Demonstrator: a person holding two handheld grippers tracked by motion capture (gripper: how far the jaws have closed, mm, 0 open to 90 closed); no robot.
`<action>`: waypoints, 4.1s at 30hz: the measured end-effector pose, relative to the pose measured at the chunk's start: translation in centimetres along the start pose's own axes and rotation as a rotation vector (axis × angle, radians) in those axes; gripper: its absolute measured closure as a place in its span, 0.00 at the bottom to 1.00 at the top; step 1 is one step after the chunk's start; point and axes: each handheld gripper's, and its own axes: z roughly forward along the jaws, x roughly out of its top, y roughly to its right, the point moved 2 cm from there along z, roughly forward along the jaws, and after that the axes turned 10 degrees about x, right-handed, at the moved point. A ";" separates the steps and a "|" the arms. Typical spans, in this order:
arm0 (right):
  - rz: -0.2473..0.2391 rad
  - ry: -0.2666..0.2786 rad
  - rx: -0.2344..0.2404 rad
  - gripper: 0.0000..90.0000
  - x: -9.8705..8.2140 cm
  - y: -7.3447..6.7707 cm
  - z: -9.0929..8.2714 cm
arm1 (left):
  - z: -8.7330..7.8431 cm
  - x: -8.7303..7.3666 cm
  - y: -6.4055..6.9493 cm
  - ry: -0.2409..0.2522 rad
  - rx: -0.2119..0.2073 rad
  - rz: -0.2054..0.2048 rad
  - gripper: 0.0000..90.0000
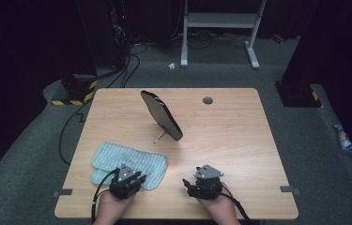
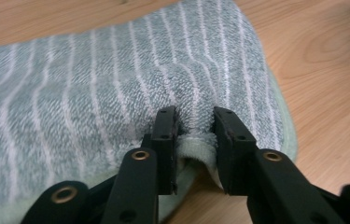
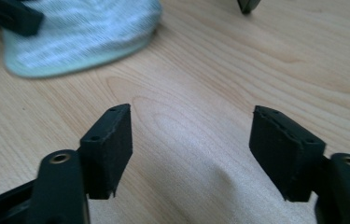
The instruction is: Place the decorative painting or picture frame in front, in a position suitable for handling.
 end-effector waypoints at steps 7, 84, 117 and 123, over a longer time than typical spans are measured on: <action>-0.005 0.050 0.002 0.43 0.0 0.6 -1.6 | 2.1 2.5 5.2 0.004 -0.101 0.086 0.81; 0.117 -0.119 -0.378 0.75 -6.3 12.6 -8.1 | 0.7 -1.1 -6.4 -0.012 0.141 -0.078 0.46; 0.115 -0.035 -0.226 0.67 -4.5 8.8 -6.5 | 0.7 -1.1 -6.3 -0.011 0.136 -0.073 0.47; 0.098 0.014 -0.237 0.59 -4.0 8.3 -6.9 | 0.9 -0.9 -6.0 -0.008 0.116 -0.079 0.47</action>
